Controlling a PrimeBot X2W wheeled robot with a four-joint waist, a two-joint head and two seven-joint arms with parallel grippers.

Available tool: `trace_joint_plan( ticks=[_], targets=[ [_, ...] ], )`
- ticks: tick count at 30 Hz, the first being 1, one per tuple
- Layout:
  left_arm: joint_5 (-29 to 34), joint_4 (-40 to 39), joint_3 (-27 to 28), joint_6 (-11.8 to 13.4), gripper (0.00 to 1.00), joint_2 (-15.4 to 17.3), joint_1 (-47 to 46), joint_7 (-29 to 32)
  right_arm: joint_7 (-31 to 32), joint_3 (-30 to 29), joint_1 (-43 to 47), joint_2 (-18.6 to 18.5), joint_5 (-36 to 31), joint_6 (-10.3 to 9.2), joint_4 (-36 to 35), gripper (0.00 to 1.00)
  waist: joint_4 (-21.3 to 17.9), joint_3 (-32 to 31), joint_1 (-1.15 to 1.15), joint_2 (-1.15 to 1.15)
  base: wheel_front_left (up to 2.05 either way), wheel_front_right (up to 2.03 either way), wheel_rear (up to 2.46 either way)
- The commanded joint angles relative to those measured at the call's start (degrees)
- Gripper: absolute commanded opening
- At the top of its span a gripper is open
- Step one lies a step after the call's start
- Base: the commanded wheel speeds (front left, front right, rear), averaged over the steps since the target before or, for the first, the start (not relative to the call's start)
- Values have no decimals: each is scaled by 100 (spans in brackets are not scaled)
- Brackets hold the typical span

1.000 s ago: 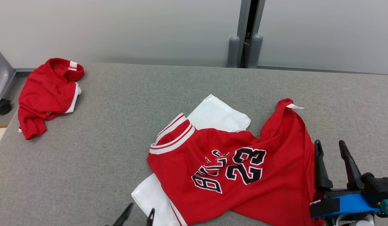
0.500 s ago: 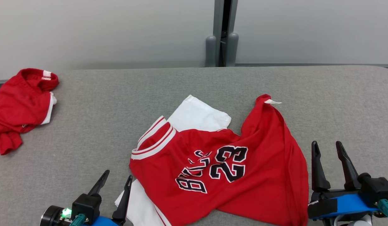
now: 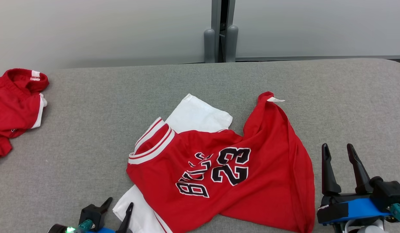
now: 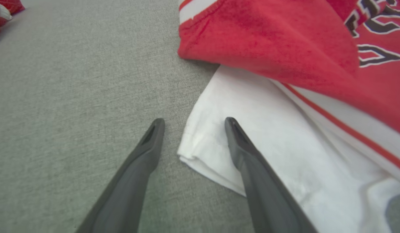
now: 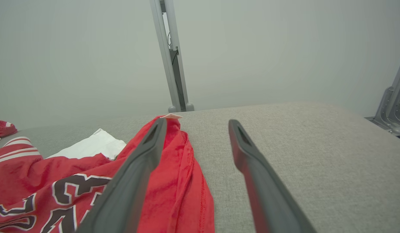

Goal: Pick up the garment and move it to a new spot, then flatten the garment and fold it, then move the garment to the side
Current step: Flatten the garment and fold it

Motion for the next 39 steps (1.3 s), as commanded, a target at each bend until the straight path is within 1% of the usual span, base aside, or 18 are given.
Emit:
trace_joint_plan(
  ticks=[1,3,4,5,6,11,14,21,25,30,31,32,34,39],
  targets=[
    [-74,204,-41,-45,100,-21,-79,84,-3,-12,-39,-24,-12,-2,8,100,13,-6,-1,0,0,0,0],
    [-126,371,-84,-91,100,-28,-102,135,-3,-17,-35,-25,-16,-2,11,100,25,-13,-1,0,0,0,0],
    [-157,436,-93,-119,73,-47,-120,145,-3,-23,-33,-26,-17,-2,14,100,33,-18,-1,0,0,0,0],
    [-175,496,-115,-134,35,-57,-142,140,-3,-31,-32,-25,-18,-2,13,100,44,-23,-1,0,0,0,0],
    [-196,540,-141,-158,0,-70,-157,123,-3,-36,-31,-25,-19,-2,14,100,55,-32,-1,0,0,0,0],
    [-229,626,-198,-179,0,-99,-245,-22,-3,-41,-12,-18,-31,-2,12,100,102,-69,-1,0,0,0,0],
    [-289,578,-108,-105,0,-74,-261,-179,-3,-80,30,-12,-36,-2,-4,100,161,-100,-1,0,0,0,0],
    [-479,148,193,247,0,82,49,-294,-3,-100,138,14,-23,-2,1,100,357,-191,-1,0,0,0,0],
    [-600,-246,329,445,0,171,407,-128,-3,-88,142,28,-27,-2,-5,100,442,-206,-1,0,0,0,0],
    [-820,-730,455,597,0,260,976,206,-3,-87,156,40,-11,-2,3,100,489,-211,-1,0,0,0,0],
    [-817,-857,497,658,12,295,1030,186,-3,-93,161,41,-6,-2,7,100,496,-213,-1,0,0,0,0],
    [-777,-991,525,725,100,332,1060,133,-3,-101,167,42,-1,-2,10,100,504,-213,-1,0,0,0,0],
    [-735,-1188,520,800,100,355,1110,95,-3,-104,175,41,1,-2,25,100,516,-221,-1,0,0,0,0],
    [-551,-1737,460,832,100,410,757,-180,-3,-41,91,20,-4,-2,52,100,470,-234,-1,0,0,0,0]
  ],
)
